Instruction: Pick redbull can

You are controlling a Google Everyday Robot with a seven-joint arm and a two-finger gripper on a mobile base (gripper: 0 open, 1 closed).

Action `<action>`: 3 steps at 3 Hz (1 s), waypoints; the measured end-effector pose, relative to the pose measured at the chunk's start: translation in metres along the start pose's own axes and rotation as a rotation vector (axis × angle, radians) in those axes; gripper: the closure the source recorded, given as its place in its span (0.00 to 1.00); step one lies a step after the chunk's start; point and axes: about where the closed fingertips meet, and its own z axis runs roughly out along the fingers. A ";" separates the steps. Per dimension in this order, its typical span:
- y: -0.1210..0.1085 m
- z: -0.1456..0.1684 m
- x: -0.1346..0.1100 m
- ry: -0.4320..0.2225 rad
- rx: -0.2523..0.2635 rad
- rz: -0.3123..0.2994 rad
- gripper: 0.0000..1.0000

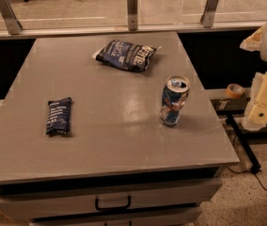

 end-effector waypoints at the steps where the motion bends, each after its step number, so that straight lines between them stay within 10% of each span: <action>1: 0.000 0.000 0.000 0.000 0.000 0.000 0.00; 3: -0.001 0.034 -0.016 -0.284 -0.064 0.025 0.00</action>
Offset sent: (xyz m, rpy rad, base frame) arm 0.0091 0.0279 -0.0273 0.3556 0.0267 0.0808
